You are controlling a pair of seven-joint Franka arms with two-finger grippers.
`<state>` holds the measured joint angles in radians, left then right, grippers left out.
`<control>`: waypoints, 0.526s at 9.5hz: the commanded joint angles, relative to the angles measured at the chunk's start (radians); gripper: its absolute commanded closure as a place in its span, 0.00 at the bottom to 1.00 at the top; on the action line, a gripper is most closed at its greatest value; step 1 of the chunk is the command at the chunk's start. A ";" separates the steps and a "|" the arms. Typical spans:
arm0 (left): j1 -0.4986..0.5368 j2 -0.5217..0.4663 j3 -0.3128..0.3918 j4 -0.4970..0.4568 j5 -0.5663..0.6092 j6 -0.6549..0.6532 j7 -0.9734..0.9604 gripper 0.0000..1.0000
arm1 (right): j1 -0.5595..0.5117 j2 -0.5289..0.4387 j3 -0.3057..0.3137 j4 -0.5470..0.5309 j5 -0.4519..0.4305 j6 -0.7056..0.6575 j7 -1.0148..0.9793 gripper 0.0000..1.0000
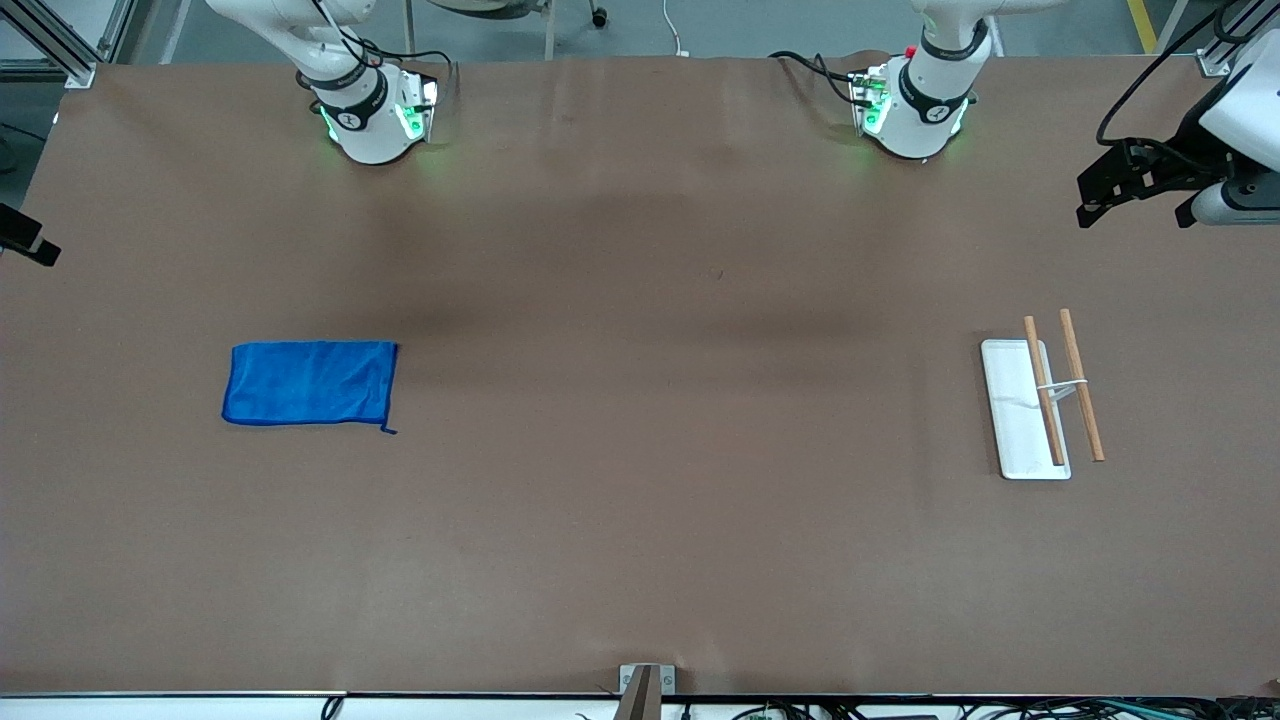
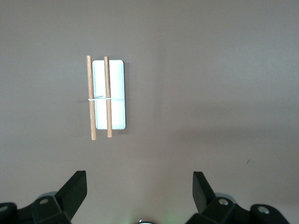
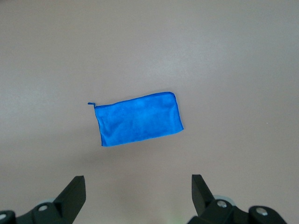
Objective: Right arm passes towel to left arm to hang
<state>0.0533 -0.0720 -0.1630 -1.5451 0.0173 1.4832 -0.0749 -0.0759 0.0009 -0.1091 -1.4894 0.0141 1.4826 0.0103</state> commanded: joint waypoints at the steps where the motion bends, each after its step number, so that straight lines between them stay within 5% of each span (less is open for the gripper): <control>1: 0.000 0.024 -0.004 0.000 -0.005 -0.011 0.013 0.00 | -0.010 -0.009 0.008 -0.006 0.009 -0.004 -0.001 0.00; 5: 0.007 0.024 -0.004 0.011 0.001 -0.011 0.010 0.00 | -0.001 0.007 0.008 0.000 0.007 -0.010 -0.006 0.00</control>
<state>0.0542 -0.0718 -0.1636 -1.5434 0.0173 1.4833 -0.0749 -0.0756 0.0020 -0.1080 -1.4894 0.0141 1.4785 0.0088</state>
